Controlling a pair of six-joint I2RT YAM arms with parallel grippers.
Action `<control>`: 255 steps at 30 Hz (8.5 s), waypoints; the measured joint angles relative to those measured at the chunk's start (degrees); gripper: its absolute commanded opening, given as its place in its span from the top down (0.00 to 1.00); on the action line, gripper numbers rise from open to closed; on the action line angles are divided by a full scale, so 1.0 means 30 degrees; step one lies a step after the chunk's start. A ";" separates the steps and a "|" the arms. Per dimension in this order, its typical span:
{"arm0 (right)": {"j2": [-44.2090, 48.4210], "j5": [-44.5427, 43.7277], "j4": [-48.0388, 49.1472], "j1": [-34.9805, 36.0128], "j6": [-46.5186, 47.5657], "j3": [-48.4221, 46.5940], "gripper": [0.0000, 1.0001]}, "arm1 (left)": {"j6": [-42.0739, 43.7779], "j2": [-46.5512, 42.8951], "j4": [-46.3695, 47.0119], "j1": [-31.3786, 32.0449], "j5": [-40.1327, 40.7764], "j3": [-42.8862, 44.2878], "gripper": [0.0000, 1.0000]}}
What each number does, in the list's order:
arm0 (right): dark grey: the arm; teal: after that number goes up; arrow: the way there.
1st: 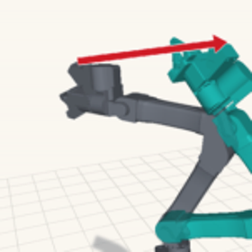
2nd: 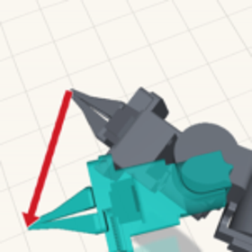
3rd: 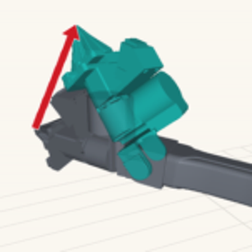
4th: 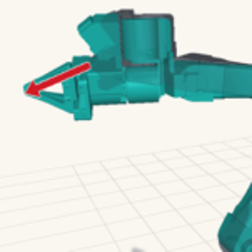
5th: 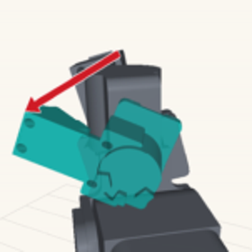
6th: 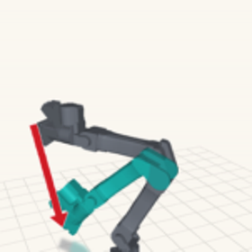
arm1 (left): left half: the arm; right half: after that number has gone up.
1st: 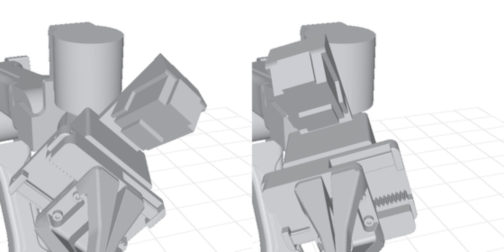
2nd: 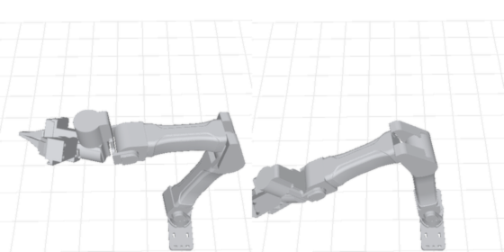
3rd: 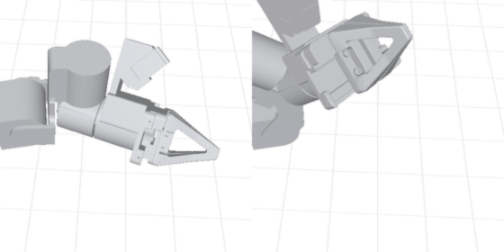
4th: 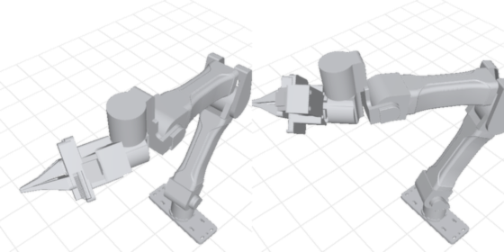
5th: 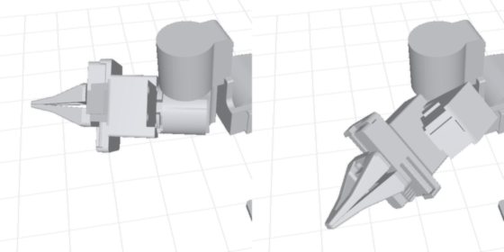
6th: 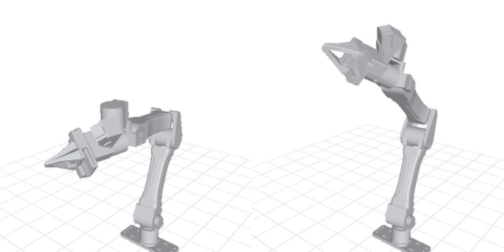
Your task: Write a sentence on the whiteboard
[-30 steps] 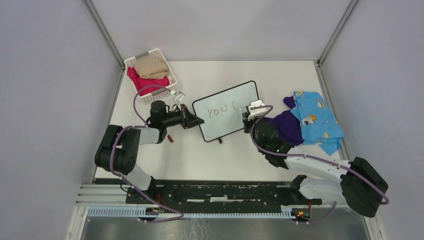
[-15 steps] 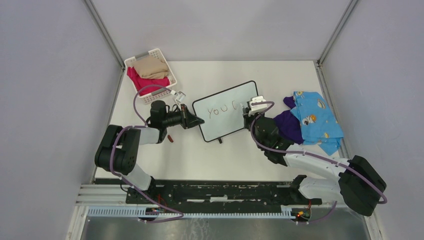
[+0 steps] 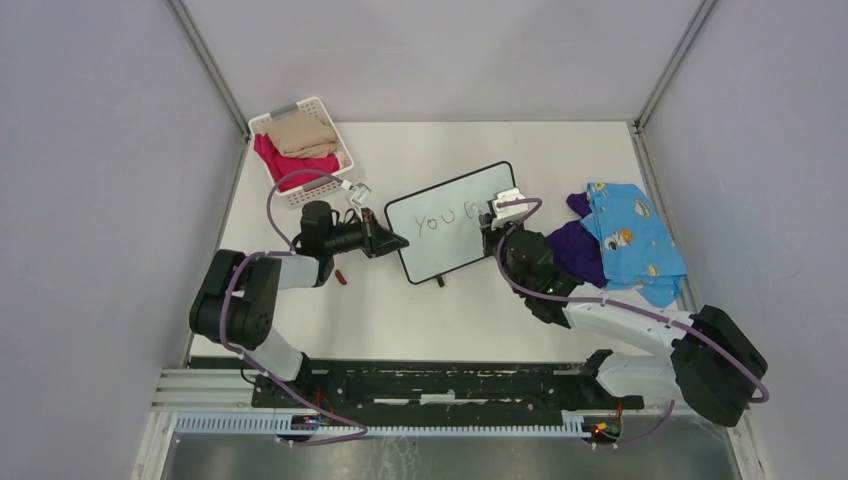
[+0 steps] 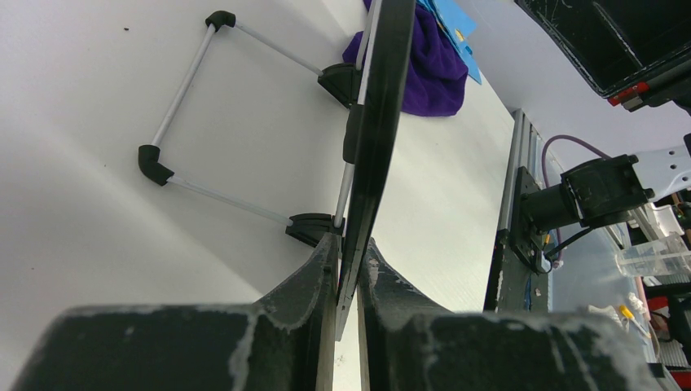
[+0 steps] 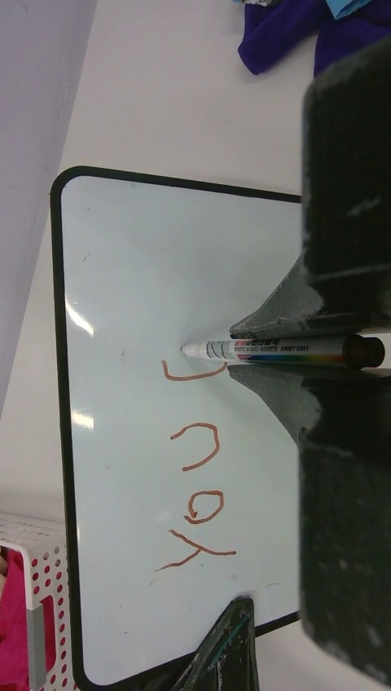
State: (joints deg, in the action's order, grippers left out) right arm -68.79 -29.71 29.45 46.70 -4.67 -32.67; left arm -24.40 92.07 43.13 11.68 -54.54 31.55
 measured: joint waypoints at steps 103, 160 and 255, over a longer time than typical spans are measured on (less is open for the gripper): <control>0.0707 -0.0160 -0.1508 -0.0721 -0.0576 0.0219 1.00 | 0.0758 -0.0175 -0.1282 0.0313 0.0182 0.0401 0.98; -0.0087 0.0699 -0.1166 -0.1734 -0.1304 0.0546 1.00 | 0.1020 -0.0189 -0.1421 0.0444 0.0495 0.0474 0.98; 1.1468 0.3366 -0.6696 -0.3075 -0.3191 0.3402 1.00 | -0.2688 -1.5548 -2.0509 0.5850 2.2615 0.2754 0.10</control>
State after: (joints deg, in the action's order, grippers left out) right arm -34.39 -19.62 9.37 37.47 -14.24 -22.46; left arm -32.47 45.43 -18.39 29.23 13.30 39.81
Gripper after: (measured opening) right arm 0.179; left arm 0.986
